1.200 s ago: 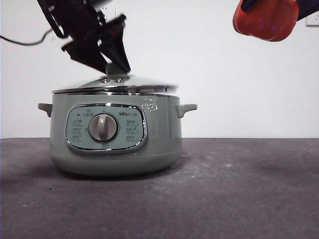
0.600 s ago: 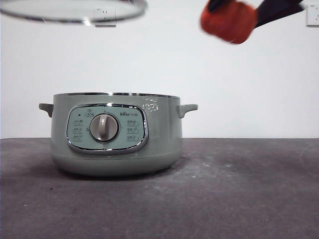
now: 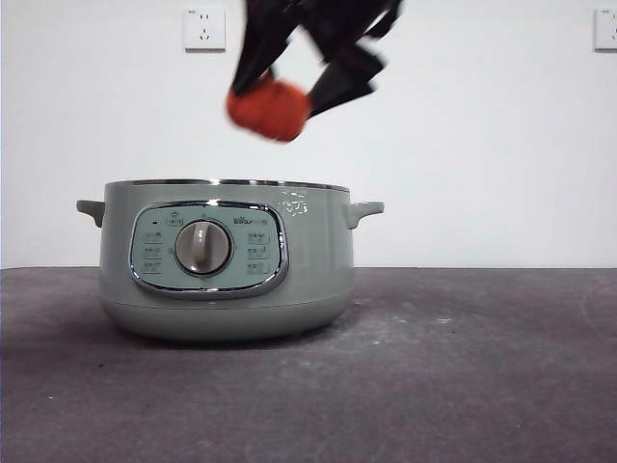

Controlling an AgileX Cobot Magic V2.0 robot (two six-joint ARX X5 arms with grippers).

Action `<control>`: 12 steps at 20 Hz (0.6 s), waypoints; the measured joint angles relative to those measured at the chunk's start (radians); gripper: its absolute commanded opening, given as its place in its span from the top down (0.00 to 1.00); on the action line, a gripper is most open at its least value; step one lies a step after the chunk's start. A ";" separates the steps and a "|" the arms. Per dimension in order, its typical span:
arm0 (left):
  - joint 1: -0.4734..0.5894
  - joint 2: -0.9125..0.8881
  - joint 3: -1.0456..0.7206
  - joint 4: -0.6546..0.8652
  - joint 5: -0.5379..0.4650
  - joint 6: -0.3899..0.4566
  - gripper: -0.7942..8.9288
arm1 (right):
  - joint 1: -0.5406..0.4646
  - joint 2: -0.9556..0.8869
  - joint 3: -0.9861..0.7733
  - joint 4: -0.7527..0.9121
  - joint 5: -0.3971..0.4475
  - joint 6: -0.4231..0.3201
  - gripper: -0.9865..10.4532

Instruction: Pick up the pumpkin,open the lid,put the pumpkin in the pot,close the lid

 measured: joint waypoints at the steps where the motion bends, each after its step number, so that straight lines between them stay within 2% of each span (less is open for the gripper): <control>1: 0.000 -0.011 0.000 -0.010 -0.003 -0.003 0.93 | 0.005 0.051 0.037 0.004 0.000 -0.006 0.92; 6: 0.000 -0.028 0.000 -0.047 -0.003 -0.018 0.93 | 0.017 0.217 0.083 0.037 0.026 -0.040 0.92; 12: 0.000 -0.028 0.000 -0.048 -0.003 -0.018 0.93 | 0.031 0.263 0.083 0.011 0.035 -0.088 0.92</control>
